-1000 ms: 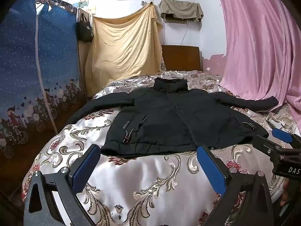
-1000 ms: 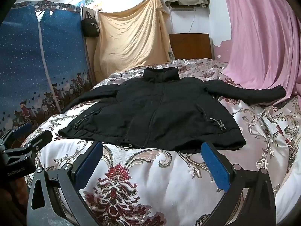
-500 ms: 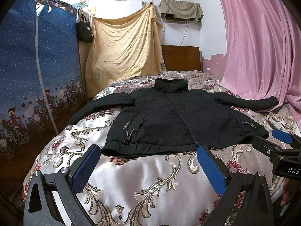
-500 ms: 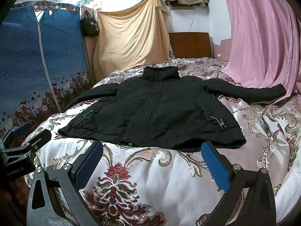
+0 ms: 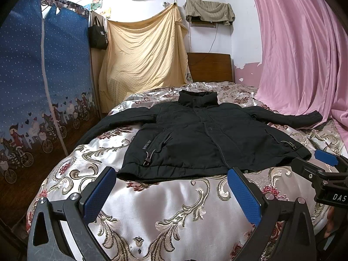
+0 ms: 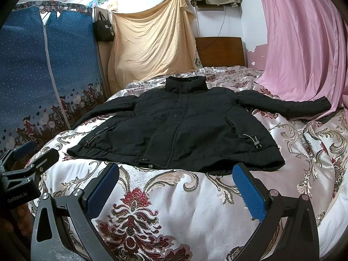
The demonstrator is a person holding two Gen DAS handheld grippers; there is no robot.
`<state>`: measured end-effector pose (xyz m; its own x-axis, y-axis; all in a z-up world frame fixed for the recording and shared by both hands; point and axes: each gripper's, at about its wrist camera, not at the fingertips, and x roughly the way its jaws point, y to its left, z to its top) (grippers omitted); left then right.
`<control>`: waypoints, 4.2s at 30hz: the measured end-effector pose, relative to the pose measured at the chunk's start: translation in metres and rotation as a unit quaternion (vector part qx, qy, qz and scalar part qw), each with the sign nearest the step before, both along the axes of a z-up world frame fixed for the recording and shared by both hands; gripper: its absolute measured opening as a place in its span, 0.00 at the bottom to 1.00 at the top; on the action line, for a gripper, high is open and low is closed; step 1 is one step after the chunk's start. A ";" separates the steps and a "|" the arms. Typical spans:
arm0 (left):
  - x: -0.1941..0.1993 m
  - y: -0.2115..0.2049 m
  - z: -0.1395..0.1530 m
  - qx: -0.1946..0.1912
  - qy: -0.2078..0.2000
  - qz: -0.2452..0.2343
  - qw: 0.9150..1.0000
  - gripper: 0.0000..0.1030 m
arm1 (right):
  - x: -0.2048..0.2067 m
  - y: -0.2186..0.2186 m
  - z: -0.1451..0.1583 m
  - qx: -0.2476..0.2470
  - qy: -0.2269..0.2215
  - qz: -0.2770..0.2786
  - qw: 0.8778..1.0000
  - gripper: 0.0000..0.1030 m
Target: Fold large clothes
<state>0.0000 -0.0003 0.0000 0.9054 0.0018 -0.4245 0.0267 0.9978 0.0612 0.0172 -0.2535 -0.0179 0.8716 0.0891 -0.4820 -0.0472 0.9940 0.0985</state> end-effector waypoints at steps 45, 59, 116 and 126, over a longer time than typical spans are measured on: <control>0.000 0.000 0.000 0.002 -0.002 0.000 1.000 1.00 | 0.001 0.001 -0.005 0.001 0.004 0.000 1.000 0.99; 0.020 0.004 -0.004 0.023 0.038 0.016 0.999 1.00 | 0.005 0.002 -0.013 0.001 0.036 -0.004 0.999 0.99; 0.401 -0.273 -0.053 0.086 0.192 -0.122 0.970 1.00 | 0.259 -0.312 0.006 -0.045 0.100 -0.219 0.970 0.99; 0.458 -0.318 -0.071 0.078 0.206 -0.106 0.970 1.00 | 0.234 -0.419 -0.010 0.120 0.041 -0.366 0.922 0.99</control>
